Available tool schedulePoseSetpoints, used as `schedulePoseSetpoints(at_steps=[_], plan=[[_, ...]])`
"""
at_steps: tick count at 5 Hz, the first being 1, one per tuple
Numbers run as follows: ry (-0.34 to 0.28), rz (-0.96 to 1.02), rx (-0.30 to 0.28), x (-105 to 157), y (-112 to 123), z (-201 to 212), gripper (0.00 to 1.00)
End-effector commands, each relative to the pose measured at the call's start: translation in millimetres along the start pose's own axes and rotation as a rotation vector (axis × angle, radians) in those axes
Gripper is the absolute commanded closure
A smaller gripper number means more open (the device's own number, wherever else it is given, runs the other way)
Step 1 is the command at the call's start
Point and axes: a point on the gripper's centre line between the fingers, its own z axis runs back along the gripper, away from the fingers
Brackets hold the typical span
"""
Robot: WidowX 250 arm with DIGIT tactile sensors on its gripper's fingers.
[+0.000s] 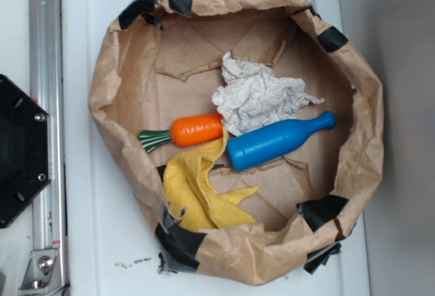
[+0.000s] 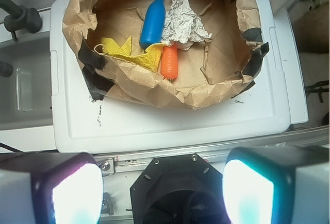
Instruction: Grab the yellow cloth.
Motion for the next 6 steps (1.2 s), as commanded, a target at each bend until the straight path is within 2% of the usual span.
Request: schedulePoseSetpoints(at_steps=[1,2,3,4,5,6], plan=[[0.0,0.0,0.0,0,0,0,0.0],[-0.081,0.226,0.009,48,-3,-19,0.0],[-0.119,0.485,-0.052,96,1,-33,0.0],[-0.088,0.67,-0.08,129,11,-64,0.0],[0.02,0.692,-0.042,138,13,-103,0.0],[0.297,0.635,-0.028,111,2,-141,0.0]])
